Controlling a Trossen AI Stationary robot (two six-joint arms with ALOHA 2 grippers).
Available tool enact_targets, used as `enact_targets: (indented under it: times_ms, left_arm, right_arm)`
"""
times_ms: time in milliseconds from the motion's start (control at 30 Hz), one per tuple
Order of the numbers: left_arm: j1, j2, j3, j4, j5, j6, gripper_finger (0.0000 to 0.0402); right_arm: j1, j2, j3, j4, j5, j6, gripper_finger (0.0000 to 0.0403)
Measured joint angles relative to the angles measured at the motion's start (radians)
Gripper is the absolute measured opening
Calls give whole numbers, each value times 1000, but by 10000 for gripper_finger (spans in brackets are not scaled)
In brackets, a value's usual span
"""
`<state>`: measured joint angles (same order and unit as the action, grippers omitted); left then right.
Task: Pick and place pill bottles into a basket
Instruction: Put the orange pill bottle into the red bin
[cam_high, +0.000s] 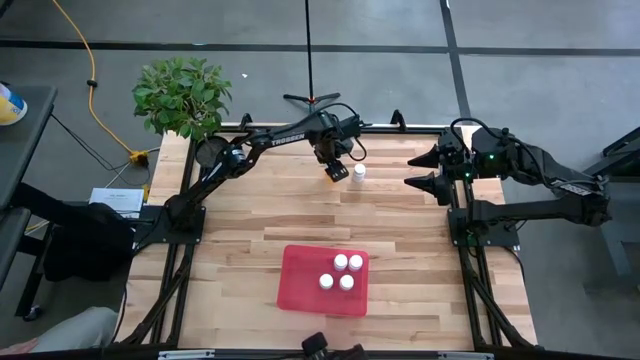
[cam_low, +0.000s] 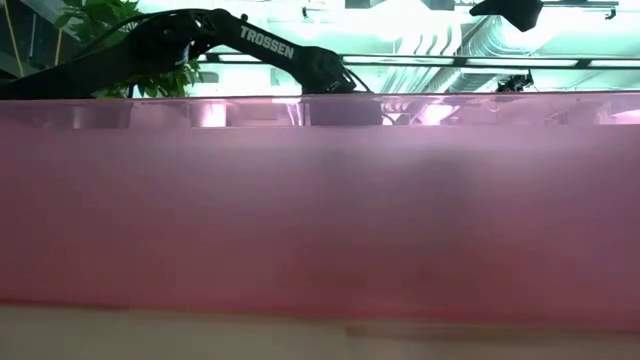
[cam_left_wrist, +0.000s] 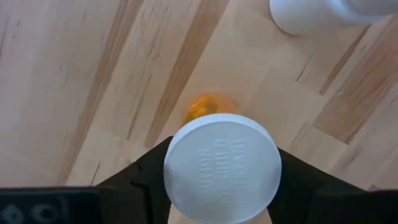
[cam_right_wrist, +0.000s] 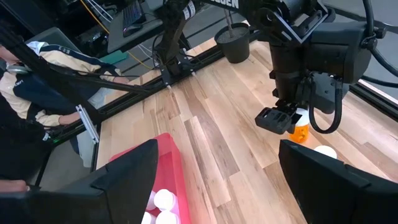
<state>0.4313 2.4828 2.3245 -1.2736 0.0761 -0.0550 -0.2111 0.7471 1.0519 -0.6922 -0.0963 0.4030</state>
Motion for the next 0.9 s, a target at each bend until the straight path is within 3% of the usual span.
enact_targets:
  times_ms: [167,467,900]
  left_arm:
    - [2,-5,0,-3,-1,6,240]
    - [7,-34,30,-20,-24,28,227]
    - [42,-222,32,-9,-28,47,227]
  right_arm:
    - [0,0,0,0,0,0,323]
    - [0,0,0,0,13,0,323]
    - [0,0,0,0,14,7,323]
